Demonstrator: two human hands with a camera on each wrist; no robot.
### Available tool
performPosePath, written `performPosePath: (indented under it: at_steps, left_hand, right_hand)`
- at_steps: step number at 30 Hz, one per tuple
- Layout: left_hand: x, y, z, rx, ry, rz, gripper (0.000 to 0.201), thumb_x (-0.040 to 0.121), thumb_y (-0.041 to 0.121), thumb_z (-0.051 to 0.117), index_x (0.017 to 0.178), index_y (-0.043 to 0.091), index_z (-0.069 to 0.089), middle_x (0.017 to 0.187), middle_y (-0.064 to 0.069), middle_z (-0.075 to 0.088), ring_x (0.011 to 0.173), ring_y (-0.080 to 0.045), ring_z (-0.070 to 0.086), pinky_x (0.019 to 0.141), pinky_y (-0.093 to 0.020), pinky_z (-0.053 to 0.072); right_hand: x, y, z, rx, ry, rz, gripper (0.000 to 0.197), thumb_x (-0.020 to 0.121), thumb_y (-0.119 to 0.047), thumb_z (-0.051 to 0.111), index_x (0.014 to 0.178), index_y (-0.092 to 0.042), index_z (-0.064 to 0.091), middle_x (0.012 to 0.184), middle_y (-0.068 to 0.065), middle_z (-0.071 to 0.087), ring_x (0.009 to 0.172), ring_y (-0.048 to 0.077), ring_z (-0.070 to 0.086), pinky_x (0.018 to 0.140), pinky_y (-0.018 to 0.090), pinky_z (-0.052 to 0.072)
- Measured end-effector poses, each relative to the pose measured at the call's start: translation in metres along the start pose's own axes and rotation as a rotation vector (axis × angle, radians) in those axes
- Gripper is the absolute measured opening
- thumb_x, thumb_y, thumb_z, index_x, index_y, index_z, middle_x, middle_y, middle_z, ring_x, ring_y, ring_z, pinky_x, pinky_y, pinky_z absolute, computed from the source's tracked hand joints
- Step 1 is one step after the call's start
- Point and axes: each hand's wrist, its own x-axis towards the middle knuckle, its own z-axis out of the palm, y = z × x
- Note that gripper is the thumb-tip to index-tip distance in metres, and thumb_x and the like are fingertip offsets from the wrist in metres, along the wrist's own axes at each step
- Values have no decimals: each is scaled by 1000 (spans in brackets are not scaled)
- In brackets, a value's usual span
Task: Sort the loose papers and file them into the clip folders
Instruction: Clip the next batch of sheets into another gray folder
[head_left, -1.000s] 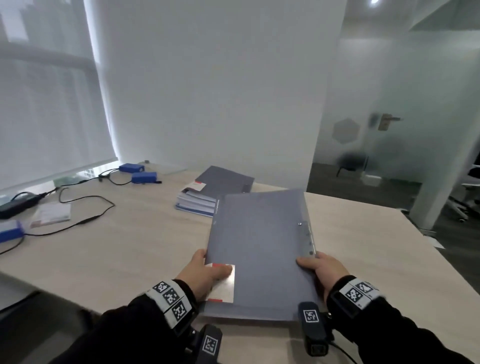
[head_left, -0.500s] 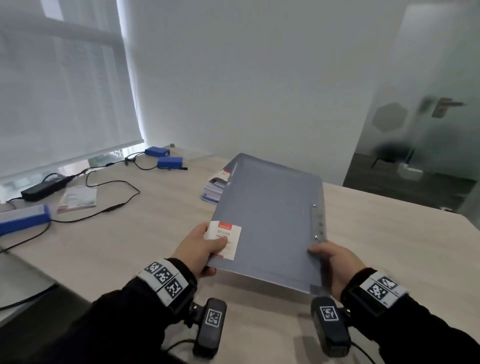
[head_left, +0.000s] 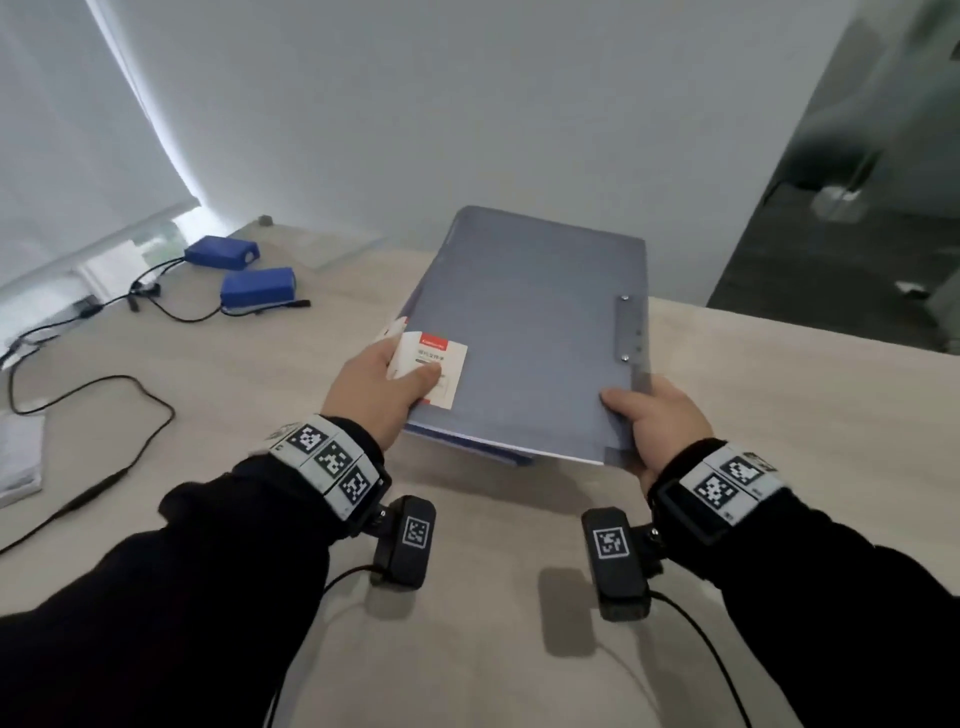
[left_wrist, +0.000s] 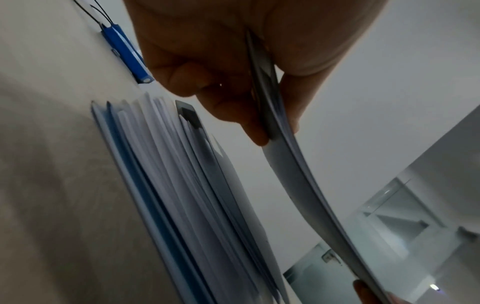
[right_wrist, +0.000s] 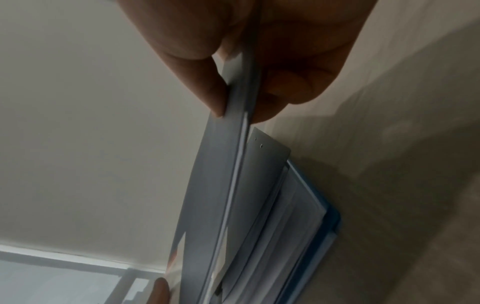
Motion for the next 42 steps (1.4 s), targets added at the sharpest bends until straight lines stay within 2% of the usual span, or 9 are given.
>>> performPosePath:
  at_steps: [7,15,20,25,28,31,34,38,42]
  left_hand:
    - [75,-6,-18,164,-79,-195,54,69,61,57,114,34,67,103,4,72,94,-21,68,91,-41,54]
    - [114,-23,-12,156,-187,-404,43,91,23,65,133,17,55,121,-5,66,96,-21,60,84,-23,39]
    - [129,-25,-12,158,-256,-582,100,57,50,64,146,14,36,134,-10,57,118,-30,57,98,-31,42]
    - [140,-50,-5,203,-357,-591,69,45,55,63,103,17,59,97,-5,70,90,-27,67,88,-39,53]
    - [133,-44,-3,139,-404,-667,72,47,48,78,106,11,59,91,-13,71,76,-28,70,67,-36,59]
    - [118,-29,0,94,-460,-727,38,80,32,77,100,4,61,56,-1,62,37,-8,54,35,-13,37]
    - [97,-11,3,-52,-436,-816,35,85,51,68,75,17,66,44,8,61,40,-7,56,44,-21,38]
    - [82,-18,17,-244,-415,-838,42,73,49,79,81,9,75,71,-3,76,63,-13,72,60,-18,51]
    - [47,-16,29,-351,-330,-779,28,74,19,83,85,-2,69,70,-14,73,56,-20,70,50,-24,52]
  right_hand:
    - [42,-28,44,-205,46,83,21,84,-8,68,103,-14,63,102,11,71,90,29,68,88,47,56]
    - [77,2,73,-416,46,275,46,84,-22,70,124,-10,53,101,4,64,93,25,62,94,35,49]
    - [73,7,74,-296,155,327,60,80,-6,73,128,-10,37,91,3,59,73,17,57,73,28,45]
    - [79,7,65,-257,146,401,94,66,-11,83,144,-8,31,116,13,57,95,28,59,89,34,48]
    - [79,5,57,-270,87,442,65,57,-13,82,116,-1,57,101,14,69,87,32,68,86,45,56]
    - [76,0,40,-274,33,460,50,55,-14,81,101,-2,65,90,16,73,82,35,71,82,51,58]
    - [71,-4,20,-254,-23,507,37,66,-6,79,100,2,67,89,20,73,80,36,71,76,47,60]
    - [64,1,-3,-203,-69,572,61,34,-18,83,90,3,71,86,23,73,83,43,70,82,60,55]
    - [44,-10,-19,-34,-77,634,28,64,-4,79,89,4,70,96,27,71,87,42,68,92,55,52]
